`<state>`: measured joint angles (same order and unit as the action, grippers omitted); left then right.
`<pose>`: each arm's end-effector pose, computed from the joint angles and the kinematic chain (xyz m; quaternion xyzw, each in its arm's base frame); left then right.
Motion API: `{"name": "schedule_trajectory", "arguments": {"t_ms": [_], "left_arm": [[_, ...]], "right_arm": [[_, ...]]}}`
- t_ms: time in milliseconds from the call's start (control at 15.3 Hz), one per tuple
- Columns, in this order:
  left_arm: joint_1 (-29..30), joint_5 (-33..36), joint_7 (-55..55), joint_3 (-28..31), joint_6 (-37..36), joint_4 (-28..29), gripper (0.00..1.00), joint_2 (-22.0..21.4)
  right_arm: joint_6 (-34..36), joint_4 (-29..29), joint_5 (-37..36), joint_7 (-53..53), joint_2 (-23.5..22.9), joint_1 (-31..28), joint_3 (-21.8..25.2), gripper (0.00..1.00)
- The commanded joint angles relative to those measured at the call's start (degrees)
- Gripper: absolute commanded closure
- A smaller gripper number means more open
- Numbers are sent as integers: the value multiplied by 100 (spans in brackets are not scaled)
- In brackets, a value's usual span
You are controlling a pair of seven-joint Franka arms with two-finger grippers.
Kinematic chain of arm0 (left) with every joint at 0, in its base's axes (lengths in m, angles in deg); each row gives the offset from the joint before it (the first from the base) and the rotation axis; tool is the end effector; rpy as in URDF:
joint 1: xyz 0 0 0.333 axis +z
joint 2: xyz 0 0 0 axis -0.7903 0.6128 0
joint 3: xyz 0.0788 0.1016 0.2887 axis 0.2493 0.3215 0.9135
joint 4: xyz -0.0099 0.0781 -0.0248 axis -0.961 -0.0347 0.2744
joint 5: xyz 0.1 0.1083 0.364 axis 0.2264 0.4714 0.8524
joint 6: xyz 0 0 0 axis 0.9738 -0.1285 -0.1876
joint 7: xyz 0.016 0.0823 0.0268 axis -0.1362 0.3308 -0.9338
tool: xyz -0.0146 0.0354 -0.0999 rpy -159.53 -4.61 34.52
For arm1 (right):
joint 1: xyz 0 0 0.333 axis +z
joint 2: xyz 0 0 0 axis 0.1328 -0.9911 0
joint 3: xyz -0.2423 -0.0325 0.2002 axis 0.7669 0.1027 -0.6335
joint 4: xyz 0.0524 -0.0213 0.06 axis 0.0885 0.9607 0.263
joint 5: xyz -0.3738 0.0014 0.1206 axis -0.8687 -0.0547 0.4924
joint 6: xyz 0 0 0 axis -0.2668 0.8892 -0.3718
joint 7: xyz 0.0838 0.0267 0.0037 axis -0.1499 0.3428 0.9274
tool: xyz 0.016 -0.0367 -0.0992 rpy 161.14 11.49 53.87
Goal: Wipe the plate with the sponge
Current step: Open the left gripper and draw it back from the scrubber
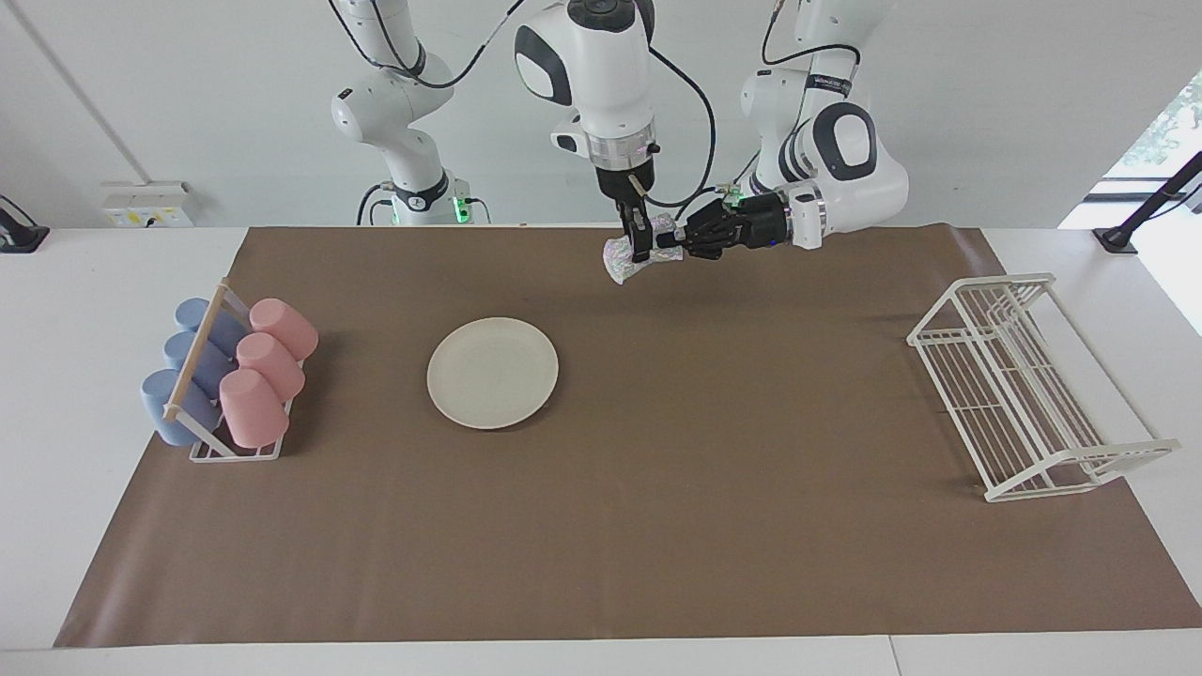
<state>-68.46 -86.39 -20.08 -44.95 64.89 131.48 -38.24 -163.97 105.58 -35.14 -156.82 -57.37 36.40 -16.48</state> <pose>0.4174 -0.2101 0.4292 0.7522 0.0967 -0.0405 0.6506 0.4565 0.4070 0.5435 -0.7656 0.6377 0.0500 0.0686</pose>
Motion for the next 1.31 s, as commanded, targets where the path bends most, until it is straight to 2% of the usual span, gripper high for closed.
{"name": "schedule_trajectory", "arguments": {"t_ms": [0,196,262,719,915,1111,1242], "left_arm": [[-124,-141,60,86,96,125,100,-124],[-124,-133,52,77,105,117,98,-115],[-124,-124,-27,77,123,117,1,-124],[-72,147,-563,94,333,64,0,-237],[51,1051,-1379,112,483,-164,0,-326],[245,2113,-2275,112,465,-603,0,-326],[393,2931,-2663,103,422,-814,0,-326]], "right_arm": [[-31,-73,61,-191,-52,18,-23,88],[-39,-38,70,-183,-52,-17,-40,98],[-48,-47,70,-182,-52,-35,-40,100],[48,5,44,167,-26,-61,-32,100],[232,303,-53,1377,79,-148,12,100],[382,698,-245,3370,229,-613,12,100],[330,1041,-422,4209,352,-834,12,100]]}}
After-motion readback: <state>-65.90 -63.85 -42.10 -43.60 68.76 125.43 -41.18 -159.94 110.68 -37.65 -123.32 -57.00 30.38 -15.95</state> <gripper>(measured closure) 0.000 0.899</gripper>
